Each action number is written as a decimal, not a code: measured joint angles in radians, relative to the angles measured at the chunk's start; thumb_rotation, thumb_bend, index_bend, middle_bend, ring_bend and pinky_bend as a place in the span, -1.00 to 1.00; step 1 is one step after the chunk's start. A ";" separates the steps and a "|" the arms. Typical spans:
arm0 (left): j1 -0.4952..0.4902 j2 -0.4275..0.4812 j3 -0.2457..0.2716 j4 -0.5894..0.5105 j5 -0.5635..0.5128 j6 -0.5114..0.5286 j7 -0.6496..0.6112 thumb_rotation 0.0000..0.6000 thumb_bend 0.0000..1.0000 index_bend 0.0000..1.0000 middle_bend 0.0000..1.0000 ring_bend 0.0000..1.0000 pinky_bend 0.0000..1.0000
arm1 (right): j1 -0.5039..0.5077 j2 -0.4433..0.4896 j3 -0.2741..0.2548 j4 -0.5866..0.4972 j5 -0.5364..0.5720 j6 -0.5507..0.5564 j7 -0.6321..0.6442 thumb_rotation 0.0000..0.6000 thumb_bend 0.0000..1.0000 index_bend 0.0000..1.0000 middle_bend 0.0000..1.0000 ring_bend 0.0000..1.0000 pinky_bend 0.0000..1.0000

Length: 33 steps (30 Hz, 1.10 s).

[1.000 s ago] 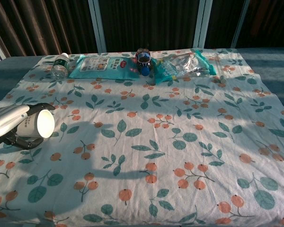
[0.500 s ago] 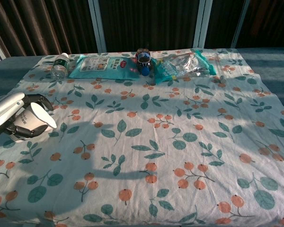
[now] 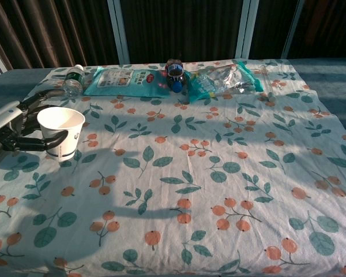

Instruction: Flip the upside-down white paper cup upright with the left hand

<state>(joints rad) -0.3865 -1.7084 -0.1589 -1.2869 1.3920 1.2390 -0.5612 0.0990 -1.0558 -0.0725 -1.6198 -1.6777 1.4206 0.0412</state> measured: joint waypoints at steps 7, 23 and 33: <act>0.005 -0.037 0.018 0.078 -0.007 -0.033 -0.027 1.00 -0.28 -0.97 -0.54 -0.60 -0.55 | 0.001 0.001 0.000 0.000 0.001 -0.001 0.004 1.00 -0.64 -1.00 -1.00 -1.00 -0.73; 0.010 -0.061 0.046 0.166 0.012 -0.032 0.039 1.00 -0.26 -1.00 -0.70 -0.79 -0.60 | 0.001 0.003 -0.002 0.000 -0.003 0.001 0.007 1.00 -0.64 -1.00 -1.00 -1.00 -0.73; 0.008 -0.028 0.080 0.191 0.059 0.002 0.257 1.00 -0.22 -1.00 -1.00 -1.00 -0.71 | 0.000 0.001 -0.002 0.001 -0.004 0.004 0.005 1.00 -0.64 -1.00 -1.00 -1.00 -0.73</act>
<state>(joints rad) -0.3785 -1.7364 -0.0789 -1.0960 1.4507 1.2405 -0.3045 0.0987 -1.0546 -0.0743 -1.6187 -1.6818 1.4241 0.0459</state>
